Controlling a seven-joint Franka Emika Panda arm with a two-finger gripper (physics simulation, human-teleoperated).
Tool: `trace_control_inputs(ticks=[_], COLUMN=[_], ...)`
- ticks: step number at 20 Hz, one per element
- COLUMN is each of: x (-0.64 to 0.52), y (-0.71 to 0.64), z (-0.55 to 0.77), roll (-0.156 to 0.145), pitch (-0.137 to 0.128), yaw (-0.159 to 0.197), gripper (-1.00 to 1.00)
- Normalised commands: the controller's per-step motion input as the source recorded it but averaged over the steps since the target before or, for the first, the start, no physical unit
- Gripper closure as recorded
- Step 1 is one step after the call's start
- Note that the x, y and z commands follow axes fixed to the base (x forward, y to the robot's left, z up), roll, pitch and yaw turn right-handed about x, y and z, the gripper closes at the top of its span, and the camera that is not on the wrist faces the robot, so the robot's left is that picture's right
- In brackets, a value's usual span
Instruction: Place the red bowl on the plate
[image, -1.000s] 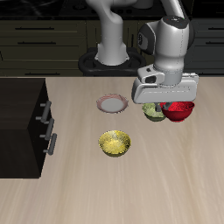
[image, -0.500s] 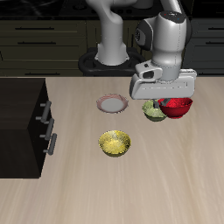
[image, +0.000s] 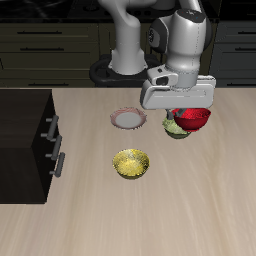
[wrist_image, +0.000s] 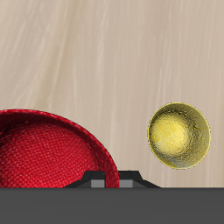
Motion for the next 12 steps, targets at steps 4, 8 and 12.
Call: trace_control_inputs(ticks=[4, 8, 12], x=[-0.08, -0.19, -0.21], y=[-0.16, -0.31, -0.21], z=[0.01, -0.04, 0.03], roll=[-0.013, -0.027, -0.009], pitch=[0.002, 0.008, -0.011], yaw=[-0.011, -0.003, 0.007], gripper=[1.00, 1.00, 1.00])
